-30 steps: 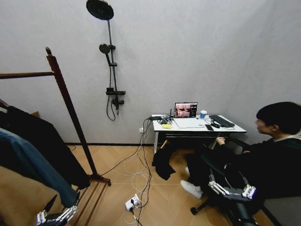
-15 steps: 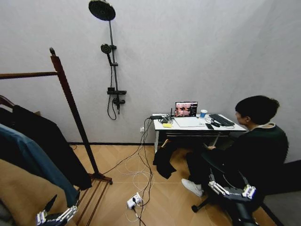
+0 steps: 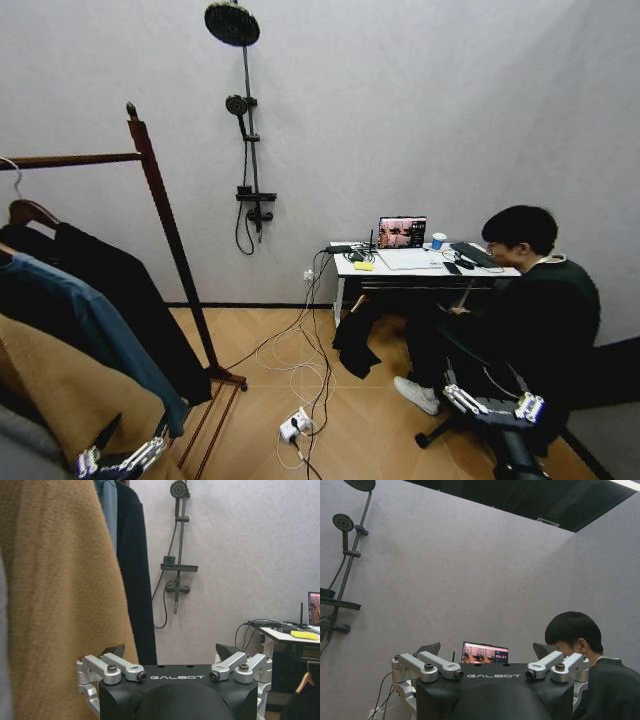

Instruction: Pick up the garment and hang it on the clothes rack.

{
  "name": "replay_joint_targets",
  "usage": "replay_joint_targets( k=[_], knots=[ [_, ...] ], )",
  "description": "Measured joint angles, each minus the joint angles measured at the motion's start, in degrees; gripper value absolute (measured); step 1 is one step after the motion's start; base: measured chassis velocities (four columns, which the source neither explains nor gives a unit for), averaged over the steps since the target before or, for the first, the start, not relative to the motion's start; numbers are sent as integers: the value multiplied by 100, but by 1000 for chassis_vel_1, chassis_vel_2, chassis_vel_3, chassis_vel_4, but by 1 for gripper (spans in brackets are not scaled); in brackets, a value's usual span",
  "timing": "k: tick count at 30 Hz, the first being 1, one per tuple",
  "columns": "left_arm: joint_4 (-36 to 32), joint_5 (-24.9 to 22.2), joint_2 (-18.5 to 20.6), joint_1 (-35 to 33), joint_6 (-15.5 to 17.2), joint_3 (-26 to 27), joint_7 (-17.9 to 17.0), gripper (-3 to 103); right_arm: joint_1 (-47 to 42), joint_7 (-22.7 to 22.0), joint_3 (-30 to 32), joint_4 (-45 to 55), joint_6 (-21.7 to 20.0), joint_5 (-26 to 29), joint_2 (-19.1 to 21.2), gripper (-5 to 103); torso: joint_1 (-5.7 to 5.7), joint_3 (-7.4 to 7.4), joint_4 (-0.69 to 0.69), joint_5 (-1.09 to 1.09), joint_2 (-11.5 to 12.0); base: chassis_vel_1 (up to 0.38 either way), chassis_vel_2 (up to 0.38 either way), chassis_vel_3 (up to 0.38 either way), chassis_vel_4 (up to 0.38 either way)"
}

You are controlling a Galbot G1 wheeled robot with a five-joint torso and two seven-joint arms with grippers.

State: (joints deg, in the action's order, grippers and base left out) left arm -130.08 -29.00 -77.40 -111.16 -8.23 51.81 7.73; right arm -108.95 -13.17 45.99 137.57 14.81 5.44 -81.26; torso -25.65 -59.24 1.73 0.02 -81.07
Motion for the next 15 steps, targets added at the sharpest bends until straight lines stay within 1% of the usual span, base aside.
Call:
replay_joint_targets(
  k=[4,10,15],
  knots=[
    [0,0,0,0,0,0,0,100,0,0,0,0,0,0,0,100,0,0,0,-3,0,-12,-23,-26,-30],
    [0,0,0,0,0,0,0,100,0,0,0,0,0,0,0,100,0,1,2,-3,0,-13,-27,-37,-34],
    [0,0,0,0,0,0,0,100,0,0,0,0,0,0,0,100,-1,0,0,-2,0,0,0,0,0]
  ],
)
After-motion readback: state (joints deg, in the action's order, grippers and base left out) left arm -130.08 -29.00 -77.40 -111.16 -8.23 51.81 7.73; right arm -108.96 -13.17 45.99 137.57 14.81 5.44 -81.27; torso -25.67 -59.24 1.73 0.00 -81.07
